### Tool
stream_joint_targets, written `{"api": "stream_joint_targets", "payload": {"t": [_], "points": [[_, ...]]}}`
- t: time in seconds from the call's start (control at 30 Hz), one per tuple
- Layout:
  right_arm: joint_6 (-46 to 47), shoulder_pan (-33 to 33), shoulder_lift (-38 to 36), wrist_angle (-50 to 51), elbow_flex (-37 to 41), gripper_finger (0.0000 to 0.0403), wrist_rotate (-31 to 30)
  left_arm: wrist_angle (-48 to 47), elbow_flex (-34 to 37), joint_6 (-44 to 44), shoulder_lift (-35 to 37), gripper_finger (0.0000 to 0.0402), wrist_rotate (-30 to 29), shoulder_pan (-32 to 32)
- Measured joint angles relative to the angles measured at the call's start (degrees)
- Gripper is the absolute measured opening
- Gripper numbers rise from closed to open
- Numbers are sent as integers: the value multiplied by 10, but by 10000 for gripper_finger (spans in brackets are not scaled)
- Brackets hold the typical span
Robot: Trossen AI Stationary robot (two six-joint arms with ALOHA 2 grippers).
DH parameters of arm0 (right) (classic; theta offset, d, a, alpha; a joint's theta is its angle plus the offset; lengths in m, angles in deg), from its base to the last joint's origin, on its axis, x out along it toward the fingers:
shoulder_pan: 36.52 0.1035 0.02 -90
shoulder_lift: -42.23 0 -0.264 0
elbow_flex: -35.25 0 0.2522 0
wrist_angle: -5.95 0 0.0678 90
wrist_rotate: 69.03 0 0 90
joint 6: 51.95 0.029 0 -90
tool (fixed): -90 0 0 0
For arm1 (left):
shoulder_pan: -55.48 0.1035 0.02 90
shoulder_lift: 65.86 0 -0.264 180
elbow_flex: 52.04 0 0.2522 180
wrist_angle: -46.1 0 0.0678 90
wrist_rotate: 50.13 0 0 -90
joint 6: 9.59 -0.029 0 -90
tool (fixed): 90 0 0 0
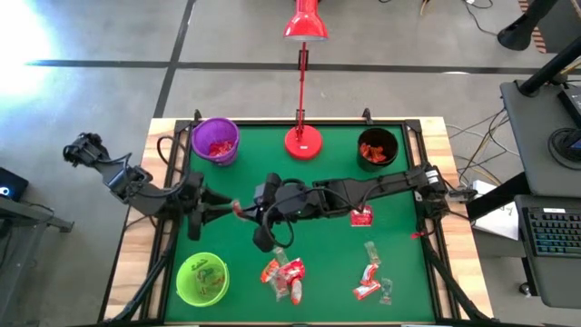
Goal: Sort candy
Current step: Put the red gummy into the light green bucket
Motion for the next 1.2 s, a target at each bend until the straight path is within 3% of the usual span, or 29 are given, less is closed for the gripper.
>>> {"api": "stream_joint_targets", "payload": {"t": [0.47,0.63,0.87,1.2], "points": [[-1,-3,0,-2,0,12,4,47,0,-39,-14,126,45,35],[-8,-3,0,-1,0,12,1,47,0,-43,-17,97,46,42],[-3,-3,0,-1,0,13,0,47,0,-55,-16,12,47,42],[8,-13,0,3,0,13,1,45,0,-60,-22,3,46,42]]}}
